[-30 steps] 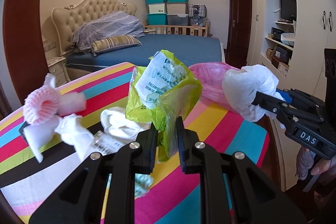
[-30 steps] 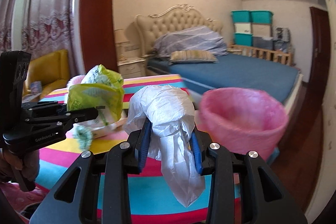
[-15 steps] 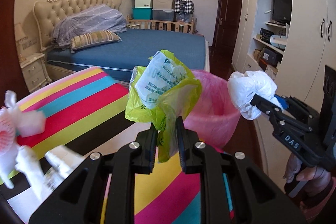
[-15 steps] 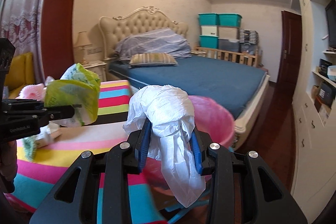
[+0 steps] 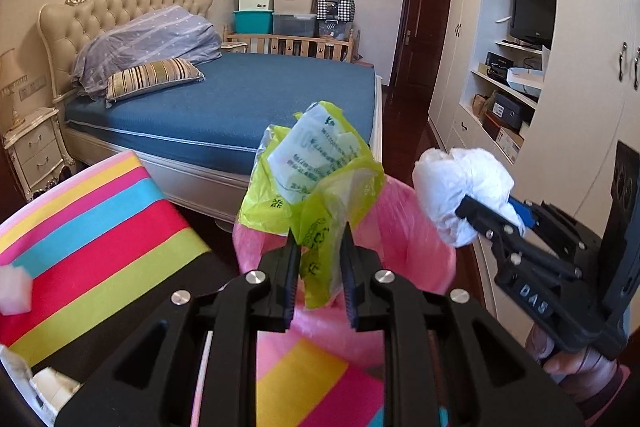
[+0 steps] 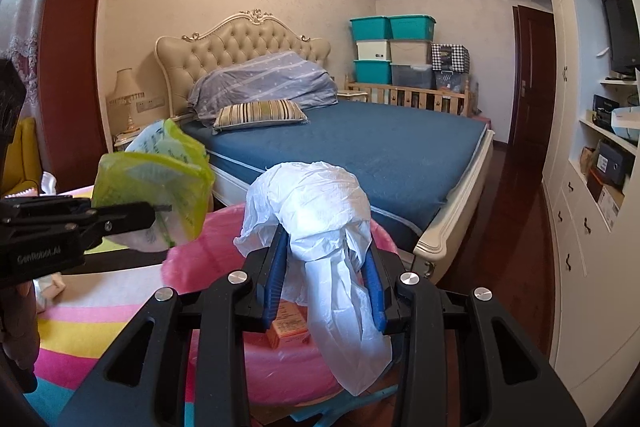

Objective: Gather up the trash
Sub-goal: 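Carry both plastic bags in the two tools over the pink trash bin, then open both tools to drop the plastic bags into the bin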

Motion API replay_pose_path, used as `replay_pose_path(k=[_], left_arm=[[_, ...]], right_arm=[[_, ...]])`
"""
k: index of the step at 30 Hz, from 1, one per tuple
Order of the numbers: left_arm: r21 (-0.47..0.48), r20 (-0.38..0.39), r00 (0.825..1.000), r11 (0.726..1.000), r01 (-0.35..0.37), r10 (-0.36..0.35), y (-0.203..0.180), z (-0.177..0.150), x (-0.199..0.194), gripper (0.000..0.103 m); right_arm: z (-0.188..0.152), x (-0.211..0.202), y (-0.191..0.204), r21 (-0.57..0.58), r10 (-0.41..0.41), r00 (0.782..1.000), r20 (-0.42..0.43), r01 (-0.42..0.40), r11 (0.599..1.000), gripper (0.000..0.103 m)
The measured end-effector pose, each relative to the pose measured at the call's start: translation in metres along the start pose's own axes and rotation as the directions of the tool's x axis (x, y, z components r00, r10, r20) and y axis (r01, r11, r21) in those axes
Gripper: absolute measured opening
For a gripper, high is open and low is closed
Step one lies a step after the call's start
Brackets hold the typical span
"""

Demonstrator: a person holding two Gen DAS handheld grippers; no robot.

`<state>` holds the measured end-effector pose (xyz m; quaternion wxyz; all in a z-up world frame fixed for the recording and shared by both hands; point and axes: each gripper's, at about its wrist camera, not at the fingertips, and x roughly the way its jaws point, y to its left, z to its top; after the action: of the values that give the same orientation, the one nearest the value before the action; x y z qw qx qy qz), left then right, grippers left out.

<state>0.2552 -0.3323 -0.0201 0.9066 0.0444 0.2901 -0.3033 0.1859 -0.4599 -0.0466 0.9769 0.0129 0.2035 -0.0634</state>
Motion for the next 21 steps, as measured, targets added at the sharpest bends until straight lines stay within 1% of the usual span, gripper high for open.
replay_pose_path(k=[3, 4, 5, 6, 7, 10, 12, 14, 17, 20, 21], left_arm=[[-0.021, -0.004, 1.000, 1.000, 0.014, -0.014, 0.000, 0.009, 0.016, 0.022], [-0.028, -0.008, 1.000, 0.999, 0.020, -0.020, 0.001, 0.010, 0.019, 0.032], [-0.038, -0.009, 1.000, 0.999, 0.023, -0.023, 0.002, 0.011, 0.023, 0.052], [-0.044, -0.004, 1.000, 0.999, 0.022, -0.023, 0.004, 0.010, 0.023, 0.061], [-0.047, 0.003, 1.000, 0.999, 0.018, -0.017, 0.009, 0.010, 0.021, 0.067], [-0.041, 0.019, 1.000, 0.999, -0.015, 0.016, 0.016, 0.007, 0.010, 0.067], [-0.047, 0.038, 0.998, 0.998, -0.042, 0.044, 0.023, 0.003, -0.002, 0.073], [-0.057, 0.062, 0.995, 0.995, -0.078, 0.081, 0.030, -0.002, -0.018, 0.085], [-0.079, 0.081, 0.988, 0.989, -0.123, 0.129, 0.039, -0.008, -0.040, 0.093], [-0.083, 0.077, 0.985, 0.986, -0.148, 0.154, 0.045, -0.013, -0.057, 0.095], [-0.082, 0.076, 0.983, 0.984, -0.158, 0.164, 0.045, -0.015, -0.063, 0.096]], right_arm=[[0.002, 0.012, -0.003, 0.005, 0.014, 1.000, -0.014, -0.014, 1.000, 0.038], [0.001, 0.014, -0.003, 0.008, 0.017, 1.000, -0.016, -0.017, 1.000, 0.046], [0.000, 0.017, -0.005, 0.011, 0.019, 1.000, -0.016, -0.019, 1.000, 0.057], [0.000, 0.018, -0.005, 0.012, 0.017, 1.000, -0.015, -0.017, 1.000, 0.065], [-0.001, 0.018, -0.007, 0.015, 0.012, 1.000, -0.012, -0.012, 1.000, 0.066], [-0.002, 0.010, -0.012, 0.023, 0.005, 1.000, 0.006, -0.005, 1.000, 0.066], [-0.003, 0.001, -0.013, 0.021, -0.006, 1.000, 0.021, 0.005, 1.000, 0.066], [-0.005, -0.012, -0.013, 0.027, 0.002, 0.999, 0.039, -0.003, 1.000, 0.066], [-0.003, -0.027, -0.009, 0.009, 0.006, 0.998, 0.057, -0.007, 1.000, 0.071], [-0.002, -0.045, 0.001, -0.019, 0.004, 0.997, 0.075, -0.002, 1.000, 0.073], [-0.002, -0.050, 0.004, -0.020, 0.006, 0.997, 0.083, -0.004, 1.000, 0.076]])
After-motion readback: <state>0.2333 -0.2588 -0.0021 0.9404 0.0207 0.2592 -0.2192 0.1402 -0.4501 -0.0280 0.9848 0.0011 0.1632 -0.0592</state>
